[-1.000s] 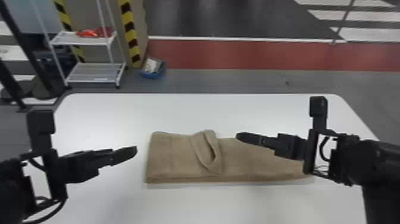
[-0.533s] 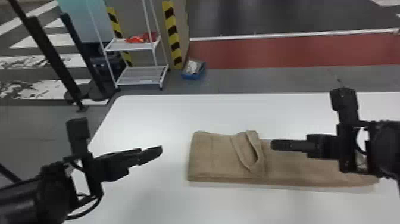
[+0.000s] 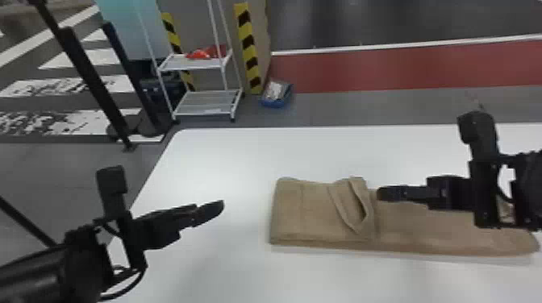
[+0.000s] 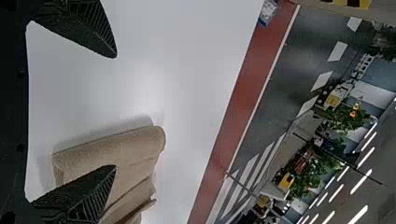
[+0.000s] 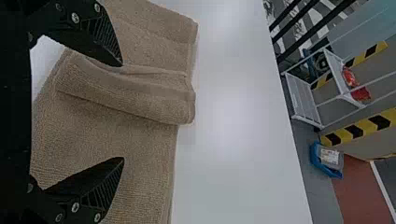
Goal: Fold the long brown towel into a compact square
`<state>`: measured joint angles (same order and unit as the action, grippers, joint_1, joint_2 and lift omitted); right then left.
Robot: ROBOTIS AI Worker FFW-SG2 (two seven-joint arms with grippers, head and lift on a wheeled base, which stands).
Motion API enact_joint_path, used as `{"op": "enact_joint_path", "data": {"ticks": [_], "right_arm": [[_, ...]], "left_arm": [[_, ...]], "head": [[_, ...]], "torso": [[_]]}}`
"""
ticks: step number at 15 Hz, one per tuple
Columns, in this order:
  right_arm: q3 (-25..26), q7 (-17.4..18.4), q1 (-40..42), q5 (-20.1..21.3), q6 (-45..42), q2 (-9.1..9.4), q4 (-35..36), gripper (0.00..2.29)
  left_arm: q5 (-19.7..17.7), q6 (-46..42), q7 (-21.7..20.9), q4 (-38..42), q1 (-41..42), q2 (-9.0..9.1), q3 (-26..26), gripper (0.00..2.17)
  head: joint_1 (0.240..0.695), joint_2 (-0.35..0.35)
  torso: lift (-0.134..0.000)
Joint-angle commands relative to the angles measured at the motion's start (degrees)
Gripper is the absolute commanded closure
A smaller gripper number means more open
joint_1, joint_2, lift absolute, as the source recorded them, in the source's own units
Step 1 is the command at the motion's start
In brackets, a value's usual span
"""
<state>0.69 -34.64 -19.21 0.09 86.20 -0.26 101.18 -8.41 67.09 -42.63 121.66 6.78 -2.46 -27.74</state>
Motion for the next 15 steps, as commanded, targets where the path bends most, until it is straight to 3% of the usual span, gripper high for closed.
{"op": "enact_joint_path", "data": {"ticks": [1,4,8,15], "right_arm": [[0.9,0.0,-1.6,-0.1,-0.1,0.32,-2.5,0.19],[3.3,-0.8,-3.1,-1.7,0.1,0.32,-5.4,0.19],[8.5,-6.2,-5.5,-8.0,0.2,0.32,-13.4,0.19],[15.8,-7.5,-11.3,-13.1,2.7,0.32,-26.0,0.22]], "left_arm": [[-0.3,-0.5,0.0,-0.2,0.4,0.0,-1.4,0.04],[-0.7,-1.0,0.1,-0.1,1.1,0.26,-3.3,0.04],[-0.7,-3.5,0.4,0.1,2.1,0.18,-4.9,0.04],[-0.6,-8.8,0.8,-1.5,3.5,0.44,-5.1,0.06]], "head": [[0.695,0.211],[0.695,0.216],[0.695,0.244],[0.695,0.273]], "torso": [[-0.124],[-0.124],[-0.124],[-0.124]]}}
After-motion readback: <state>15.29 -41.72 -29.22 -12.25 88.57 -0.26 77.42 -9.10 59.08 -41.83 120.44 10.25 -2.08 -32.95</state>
